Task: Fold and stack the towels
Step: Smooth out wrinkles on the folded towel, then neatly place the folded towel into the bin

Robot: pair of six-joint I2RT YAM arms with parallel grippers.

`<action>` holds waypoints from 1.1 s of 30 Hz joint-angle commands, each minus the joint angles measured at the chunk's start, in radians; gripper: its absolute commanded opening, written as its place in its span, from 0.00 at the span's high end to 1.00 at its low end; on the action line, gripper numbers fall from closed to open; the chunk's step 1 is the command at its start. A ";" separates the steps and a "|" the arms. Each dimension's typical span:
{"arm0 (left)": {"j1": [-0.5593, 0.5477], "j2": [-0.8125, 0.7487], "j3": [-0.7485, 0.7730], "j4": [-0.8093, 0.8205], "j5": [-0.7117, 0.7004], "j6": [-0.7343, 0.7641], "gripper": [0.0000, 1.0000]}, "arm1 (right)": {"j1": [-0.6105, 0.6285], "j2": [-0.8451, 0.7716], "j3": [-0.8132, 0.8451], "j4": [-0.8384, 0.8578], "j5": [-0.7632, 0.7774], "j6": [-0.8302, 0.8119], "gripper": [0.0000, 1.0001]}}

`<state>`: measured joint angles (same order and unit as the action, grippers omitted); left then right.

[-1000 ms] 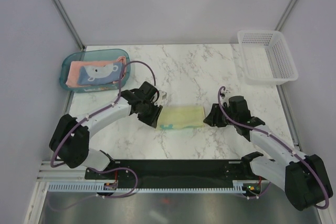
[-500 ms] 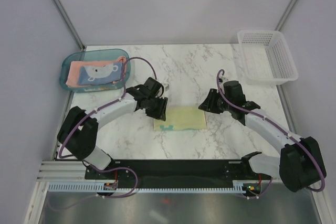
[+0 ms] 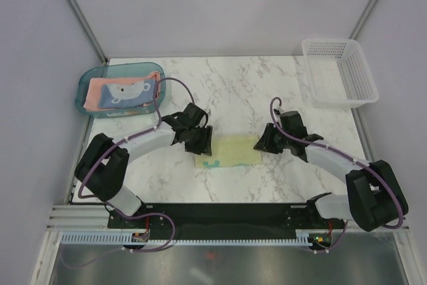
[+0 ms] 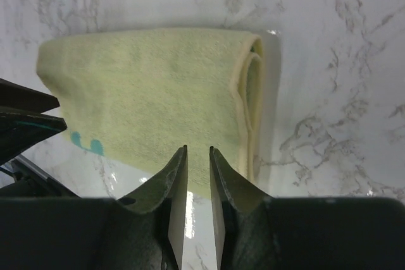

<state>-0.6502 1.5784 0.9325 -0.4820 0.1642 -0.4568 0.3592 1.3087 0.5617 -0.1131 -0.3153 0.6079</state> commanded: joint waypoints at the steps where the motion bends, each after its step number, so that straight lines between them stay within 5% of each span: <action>1: 0.000 -0.049 0.121 -0.001 -0.023 -0.013 0.46 | 0.003 -0.034 0.096 0.044 -0.030 0.038 0.73; 15: 0.132 0.209 0.163 0.078 -0.011 0.063 0.46 | -0.081 0.305 0.050 0.427 -0.113 0.053 0.71; 21: 0.144 0.210 0.261 0.083 0.101 0.129 0.45 | -0.092 0.247 0.087 0.386 -0.178 0.030 0.69; 26: 0.142 0.126 0.335 -0.004 0.175 0.135 0.39 | -0.092 0.146 0.165 0.190 -0.163 -0.013 0.67; 33: 0.168 0.000 0.166 -0.055 0.080 0.158 0.39 | -0.088 0.067 0.100 0.119 -0.258 -0.045 0.65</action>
<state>-0.5037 1.6367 1.1843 -0.4980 0.2714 -0.3397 0.2703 1.3876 0.6964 0.0612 -0.5041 0.5900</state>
